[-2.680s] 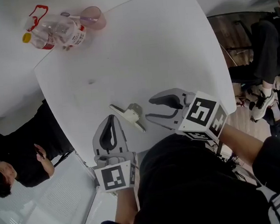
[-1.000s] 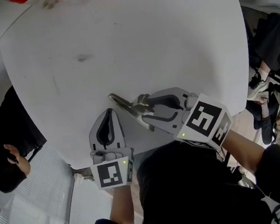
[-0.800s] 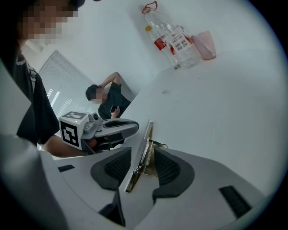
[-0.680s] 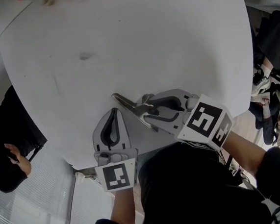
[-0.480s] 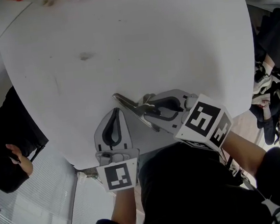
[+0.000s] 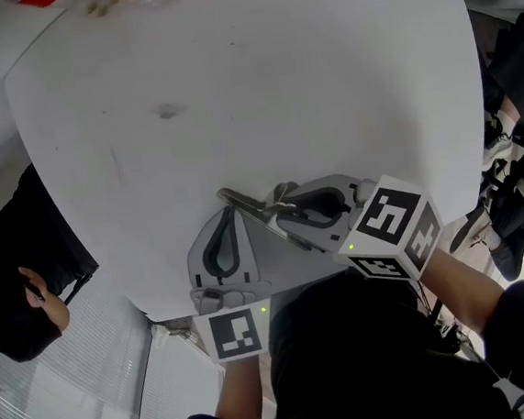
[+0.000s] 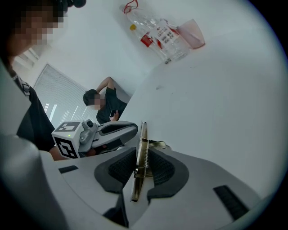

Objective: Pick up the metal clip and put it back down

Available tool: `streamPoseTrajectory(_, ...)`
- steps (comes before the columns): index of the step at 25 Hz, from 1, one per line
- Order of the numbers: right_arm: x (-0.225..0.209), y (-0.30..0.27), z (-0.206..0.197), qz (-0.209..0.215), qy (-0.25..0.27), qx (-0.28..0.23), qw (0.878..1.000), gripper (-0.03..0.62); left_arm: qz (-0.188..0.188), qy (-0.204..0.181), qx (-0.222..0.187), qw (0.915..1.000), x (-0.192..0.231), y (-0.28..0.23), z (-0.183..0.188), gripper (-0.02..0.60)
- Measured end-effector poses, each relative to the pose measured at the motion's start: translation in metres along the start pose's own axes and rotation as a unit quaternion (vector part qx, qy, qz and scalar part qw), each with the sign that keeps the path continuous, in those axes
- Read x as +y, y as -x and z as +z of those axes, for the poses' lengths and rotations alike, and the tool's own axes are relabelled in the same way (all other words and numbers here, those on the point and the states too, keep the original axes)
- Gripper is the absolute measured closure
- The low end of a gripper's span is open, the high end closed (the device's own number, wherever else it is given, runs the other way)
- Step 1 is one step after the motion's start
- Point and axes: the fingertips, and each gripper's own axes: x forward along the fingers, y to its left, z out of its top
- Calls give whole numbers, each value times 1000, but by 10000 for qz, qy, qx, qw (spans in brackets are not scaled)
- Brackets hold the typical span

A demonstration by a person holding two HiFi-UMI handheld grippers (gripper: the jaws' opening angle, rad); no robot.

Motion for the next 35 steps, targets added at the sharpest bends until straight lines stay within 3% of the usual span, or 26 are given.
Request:
streamPoseTrajectory(8,0,5,7,-87,-147,-220,9996,503,-38,-1,30,10000,0,2,2,558)
streamPoseTrajectory(18,-3,12,10,-74,-105,-330,9994,503,73,280,-67,9996,6,1,3,558)
streamPoseTrajectory(35,-1,33,33,-168,86,-800,9966,503,203,3,-71,9998,8,4,20,558)
